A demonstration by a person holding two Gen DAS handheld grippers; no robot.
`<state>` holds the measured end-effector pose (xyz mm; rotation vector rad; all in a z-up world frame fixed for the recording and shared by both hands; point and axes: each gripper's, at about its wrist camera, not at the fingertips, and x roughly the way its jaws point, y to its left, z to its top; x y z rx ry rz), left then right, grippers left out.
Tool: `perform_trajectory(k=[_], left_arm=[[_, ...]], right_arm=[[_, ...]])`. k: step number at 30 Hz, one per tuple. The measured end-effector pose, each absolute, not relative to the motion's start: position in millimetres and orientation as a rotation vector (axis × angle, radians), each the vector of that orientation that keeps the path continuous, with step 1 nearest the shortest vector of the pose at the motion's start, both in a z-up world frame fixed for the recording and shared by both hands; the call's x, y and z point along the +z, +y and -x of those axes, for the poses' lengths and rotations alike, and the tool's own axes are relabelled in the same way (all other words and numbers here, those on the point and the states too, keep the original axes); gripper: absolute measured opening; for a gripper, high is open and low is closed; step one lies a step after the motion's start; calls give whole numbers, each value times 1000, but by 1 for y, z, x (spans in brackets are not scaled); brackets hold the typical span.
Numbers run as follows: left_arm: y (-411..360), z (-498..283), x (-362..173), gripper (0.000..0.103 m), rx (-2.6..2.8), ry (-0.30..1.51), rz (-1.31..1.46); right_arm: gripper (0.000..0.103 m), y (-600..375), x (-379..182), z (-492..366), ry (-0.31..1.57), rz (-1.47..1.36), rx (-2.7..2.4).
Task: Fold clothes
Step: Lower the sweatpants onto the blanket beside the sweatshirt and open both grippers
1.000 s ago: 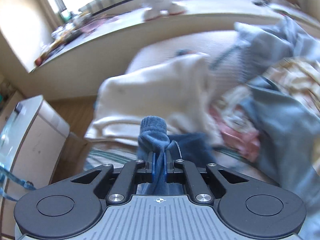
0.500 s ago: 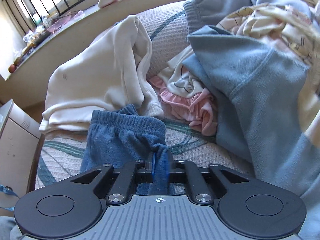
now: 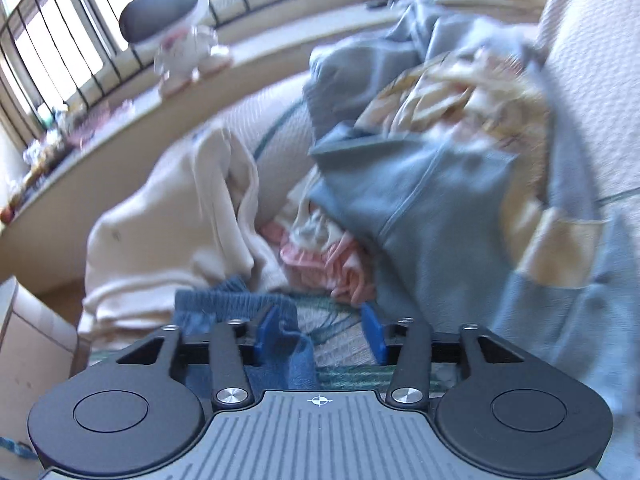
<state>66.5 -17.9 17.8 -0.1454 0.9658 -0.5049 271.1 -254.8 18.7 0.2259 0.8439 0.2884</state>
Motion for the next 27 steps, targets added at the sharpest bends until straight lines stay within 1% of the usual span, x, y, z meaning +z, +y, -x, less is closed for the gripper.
perform_trajectory(k=[2, 7, 9, 16, 19, 22, 27], left_arm=[[-5, -66, 20, 84, -470, 953, 170], [7, -58, 27, 84, -425, 936, 206], [9, -55, 27, 84, -418, 932, 207], [16, -46, 31, 85, -396, 922, 220], [19, -46, 31, 85, -388, 922, 227], [20, -47, 29, 85, -383, 930, 229], [24, -48, 25, 85, -360, 938, 242]], right_arm=[[52, -263, 29, -257, 827, -248, 292], [63, -271, 43, -213, 848, -263, 272], [64, -272, 44, -193, 871, -260, 262], [70, -271, 28, -128, 961, -300, 285], [71, -266, 19, -108, 996, -311, 292], [75, -262, 9, -95, 1030, -318, 284], [75, -263, -4, -87, 1067, -363, 252]])
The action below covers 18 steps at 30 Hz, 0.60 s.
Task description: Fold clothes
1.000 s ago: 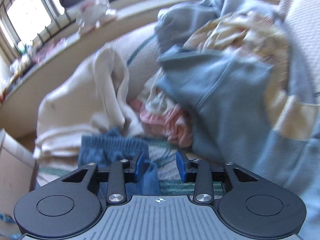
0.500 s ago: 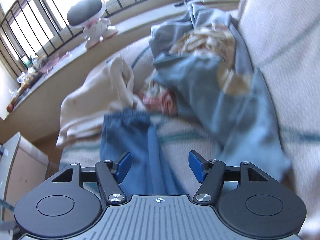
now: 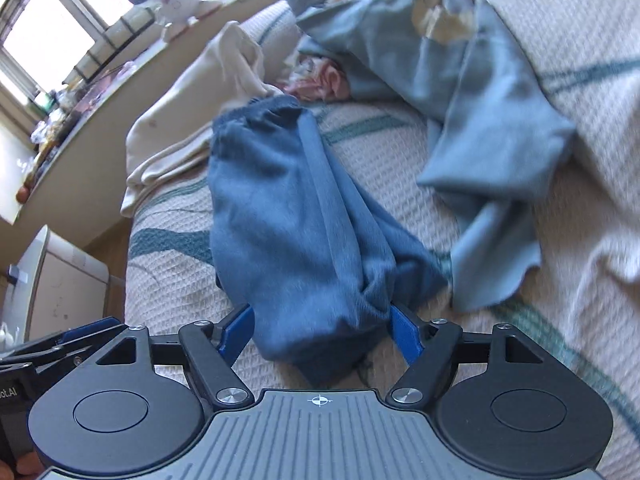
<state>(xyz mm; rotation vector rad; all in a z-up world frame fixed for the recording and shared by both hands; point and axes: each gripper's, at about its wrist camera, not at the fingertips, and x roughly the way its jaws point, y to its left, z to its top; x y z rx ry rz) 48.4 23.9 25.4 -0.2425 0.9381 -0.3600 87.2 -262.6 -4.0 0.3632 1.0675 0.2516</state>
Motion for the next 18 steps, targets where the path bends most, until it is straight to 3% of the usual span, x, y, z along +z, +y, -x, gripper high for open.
perform_trajectory(k=[18], left_arm=[[30, -57, 15, 86, -293, 969, 256]], right_arm=[[75, -260, -25, -84, 1138, -389, 234]])
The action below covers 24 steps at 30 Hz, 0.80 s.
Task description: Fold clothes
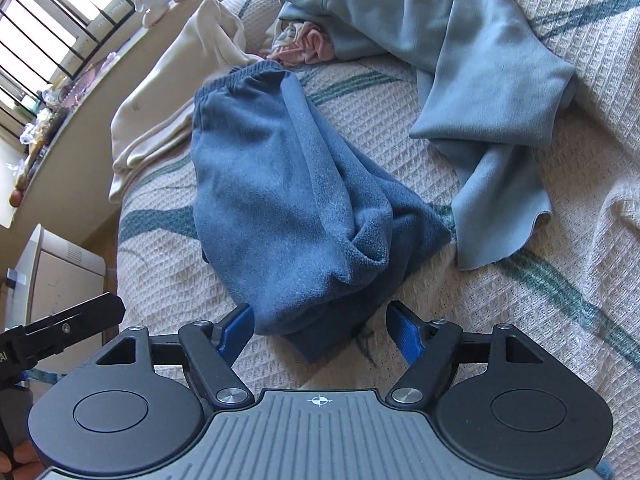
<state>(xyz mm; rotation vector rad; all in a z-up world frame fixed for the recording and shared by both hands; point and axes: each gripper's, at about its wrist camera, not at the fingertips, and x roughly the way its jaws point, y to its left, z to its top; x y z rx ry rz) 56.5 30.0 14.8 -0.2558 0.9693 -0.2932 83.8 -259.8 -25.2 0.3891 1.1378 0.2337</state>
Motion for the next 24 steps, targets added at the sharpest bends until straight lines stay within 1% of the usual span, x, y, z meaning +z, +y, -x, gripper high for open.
perform_trajectory(k=[24], left_arm=[[31, -56, 12, 86, -277, 977, 252]], right_arm=[[75, -262, -26, -83, 1136, -403, 220]])
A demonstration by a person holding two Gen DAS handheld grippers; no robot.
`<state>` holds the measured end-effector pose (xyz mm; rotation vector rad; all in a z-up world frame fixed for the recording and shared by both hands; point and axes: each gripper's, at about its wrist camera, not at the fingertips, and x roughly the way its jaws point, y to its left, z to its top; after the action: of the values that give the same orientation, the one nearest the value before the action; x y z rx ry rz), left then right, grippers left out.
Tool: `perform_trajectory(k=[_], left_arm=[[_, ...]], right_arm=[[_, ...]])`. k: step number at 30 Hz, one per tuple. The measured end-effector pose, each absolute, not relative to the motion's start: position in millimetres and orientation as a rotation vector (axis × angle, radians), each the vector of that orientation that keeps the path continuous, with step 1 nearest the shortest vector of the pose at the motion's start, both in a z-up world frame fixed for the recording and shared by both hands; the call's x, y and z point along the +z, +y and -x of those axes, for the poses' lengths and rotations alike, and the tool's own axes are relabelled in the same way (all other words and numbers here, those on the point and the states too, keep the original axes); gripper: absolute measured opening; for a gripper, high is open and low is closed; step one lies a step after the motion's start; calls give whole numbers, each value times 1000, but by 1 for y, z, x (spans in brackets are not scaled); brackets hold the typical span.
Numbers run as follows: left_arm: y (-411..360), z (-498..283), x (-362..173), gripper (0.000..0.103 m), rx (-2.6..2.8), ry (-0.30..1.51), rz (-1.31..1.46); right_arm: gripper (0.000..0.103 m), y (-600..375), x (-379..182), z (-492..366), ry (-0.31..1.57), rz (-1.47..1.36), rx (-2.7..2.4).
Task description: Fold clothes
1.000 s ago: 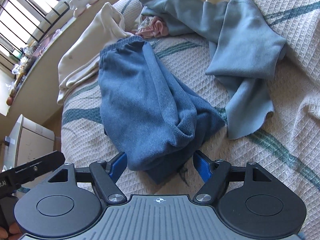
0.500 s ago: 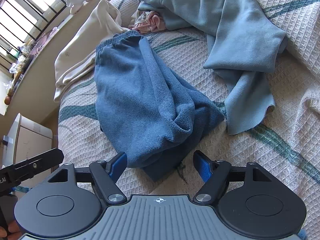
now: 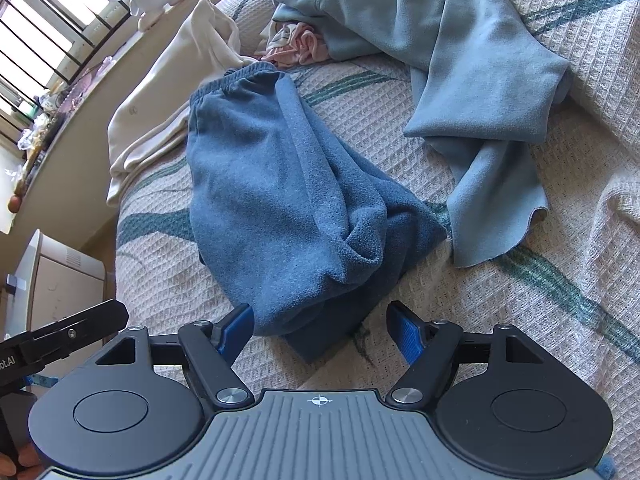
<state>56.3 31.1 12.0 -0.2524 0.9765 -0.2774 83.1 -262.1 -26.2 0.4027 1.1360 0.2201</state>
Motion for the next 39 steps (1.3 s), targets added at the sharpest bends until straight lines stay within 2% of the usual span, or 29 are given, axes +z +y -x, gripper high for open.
perform_trajectory(k=[24, 31, 39], left_arm=[[49, -76, 19, 86, -234, 951, 252], [68, -108, 31, 86, -218, 909, 259], [41, -169, 24, 86, -350, 933, 266]], right_arm=[[75, -270, -25, -78, 1113, -443, 180], [75, -274, -19, -70, 1066, -493, 194], [75, -278, -25, -72, 1078, -533, 148]])
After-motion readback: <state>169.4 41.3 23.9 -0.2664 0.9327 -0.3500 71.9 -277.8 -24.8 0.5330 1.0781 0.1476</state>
